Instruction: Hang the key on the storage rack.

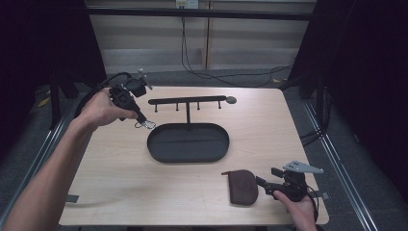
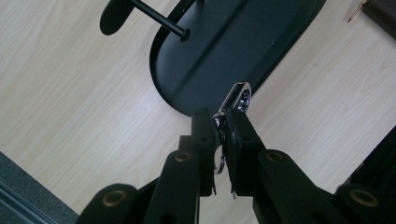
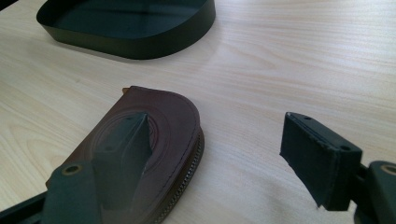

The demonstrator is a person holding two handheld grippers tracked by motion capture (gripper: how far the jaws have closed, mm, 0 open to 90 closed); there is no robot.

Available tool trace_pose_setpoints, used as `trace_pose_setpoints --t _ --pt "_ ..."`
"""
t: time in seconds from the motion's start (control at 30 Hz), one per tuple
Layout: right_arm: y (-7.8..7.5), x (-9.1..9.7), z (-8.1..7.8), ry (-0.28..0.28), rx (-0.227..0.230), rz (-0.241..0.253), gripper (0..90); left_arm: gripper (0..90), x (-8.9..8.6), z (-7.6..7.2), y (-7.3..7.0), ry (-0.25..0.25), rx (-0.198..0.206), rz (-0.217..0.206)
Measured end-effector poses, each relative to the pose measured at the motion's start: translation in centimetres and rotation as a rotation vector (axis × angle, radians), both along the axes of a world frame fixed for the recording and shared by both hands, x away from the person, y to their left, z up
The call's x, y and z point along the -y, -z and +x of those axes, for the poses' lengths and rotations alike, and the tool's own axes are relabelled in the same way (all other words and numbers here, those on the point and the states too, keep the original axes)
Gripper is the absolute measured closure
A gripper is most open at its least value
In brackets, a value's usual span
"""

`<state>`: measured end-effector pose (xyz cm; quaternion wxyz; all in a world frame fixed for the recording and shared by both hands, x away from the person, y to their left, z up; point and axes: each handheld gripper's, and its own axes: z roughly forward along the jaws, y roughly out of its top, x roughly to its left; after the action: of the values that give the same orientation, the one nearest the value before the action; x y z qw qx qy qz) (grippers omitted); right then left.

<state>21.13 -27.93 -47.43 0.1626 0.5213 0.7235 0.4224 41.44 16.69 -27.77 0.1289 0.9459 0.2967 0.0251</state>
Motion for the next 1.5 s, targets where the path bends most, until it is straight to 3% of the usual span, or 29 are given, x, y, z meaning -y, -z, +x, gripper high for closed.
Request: trace_pose_setpoints --t 0.6,0.9,1.3,1.5 --pt "0.0 0.1 0.0 0.001 -0.002 0.009 24.0 83.1 1.1 2.4 -0.5 -0.033 -0.006 0.0" --pt "0.0 0.1 0.0 -0.001 -0.002 0.01 24.0 83.1 1.3 3.3 -0.9 -0.062 0.011 -0.004" --pt "0.0 0.1 0.0 -0.004 -0.003 0.014 24.0 83.1 1.8 4.4 -0.3 -0.077 -0.001 0.007" --pt "0.0 0.1 0.0 -0.006 -0.004 0.014 24.0 83.1 2.1 4.5 0.0 -0.083 0.014 0.01"
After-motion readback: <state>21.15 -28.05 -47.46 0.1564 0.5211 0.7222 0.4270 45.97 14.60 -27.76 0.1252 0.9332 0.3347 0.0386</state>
